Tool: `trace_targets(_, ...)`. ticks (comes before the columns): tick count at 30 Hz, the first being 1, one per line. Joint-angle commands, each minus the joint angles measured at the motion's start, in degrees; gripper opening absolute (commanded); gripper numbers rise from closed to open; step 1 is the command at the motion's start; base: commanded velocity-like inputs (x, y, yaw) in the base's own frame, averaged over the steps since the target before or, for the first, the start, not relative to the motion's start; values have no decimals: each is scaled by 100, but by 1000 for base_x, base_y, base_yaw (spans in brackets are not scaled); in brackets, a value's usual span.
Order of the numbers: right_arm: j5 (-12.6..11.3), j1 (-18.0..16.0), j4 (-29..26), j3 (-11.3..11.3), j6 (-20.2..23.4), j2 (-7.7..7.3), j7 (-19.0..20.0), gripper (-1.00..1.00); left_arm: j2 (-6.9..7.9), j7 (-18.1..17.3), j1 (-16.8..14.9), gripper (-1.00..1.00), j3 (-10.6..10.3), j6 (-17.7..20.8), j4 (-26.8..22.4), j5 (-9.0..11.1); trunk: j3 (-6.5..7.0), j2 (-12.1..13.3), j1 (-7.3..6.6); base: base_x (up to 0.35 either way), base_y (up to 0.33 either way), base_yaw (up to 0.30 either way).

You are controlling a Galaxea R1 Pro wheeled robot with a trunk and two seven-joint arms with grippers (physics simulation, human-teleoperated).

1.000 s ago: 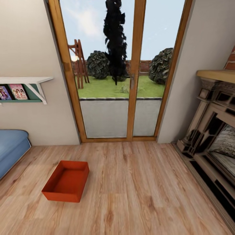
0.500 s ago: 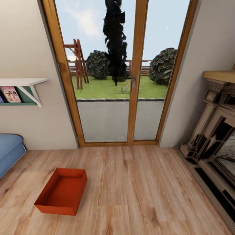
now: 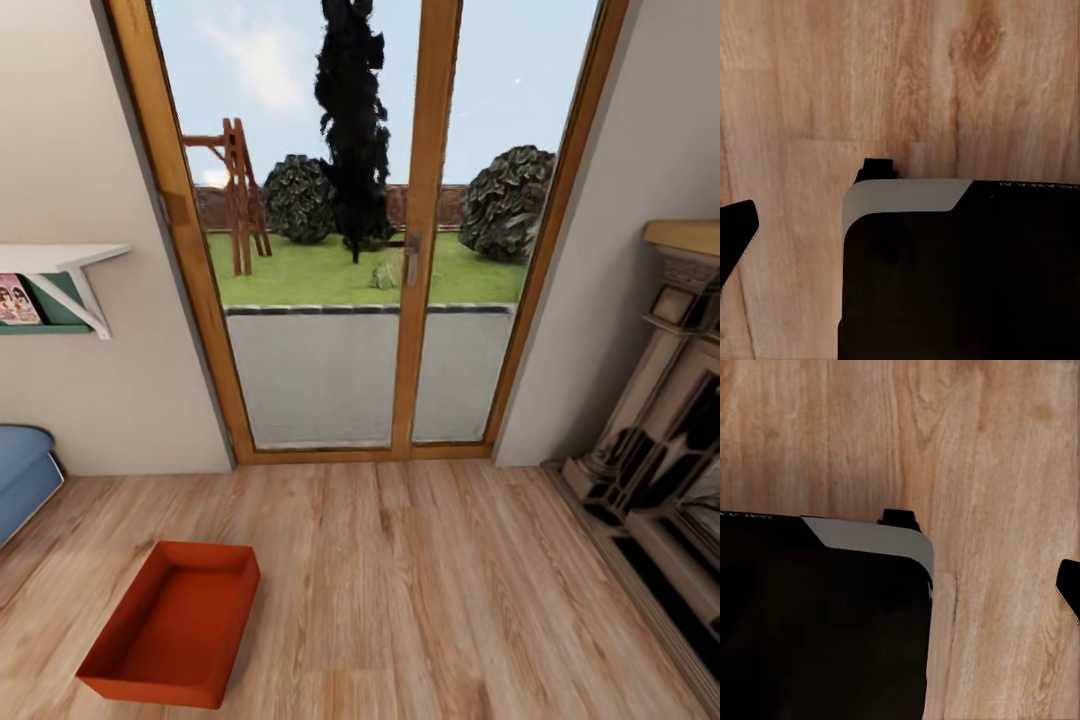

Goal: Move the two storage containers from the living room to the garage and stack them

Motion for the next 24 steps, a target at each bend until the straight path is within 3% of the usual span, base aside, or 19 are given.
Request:
trace_targets(1, -53, -7, 18, 48, -32, 3, -4, 100, -1, 8, -3, 100, 0, 9, -2, 30, -7, -4, 4, 321, 0, 0)
trace_targets(24, -54, -7, 18, 48, -38, -4, -4, 100, -1, 8, -3, 100, 0, 9, -2, 30, -7, -4, 4, 321, 0, 0)
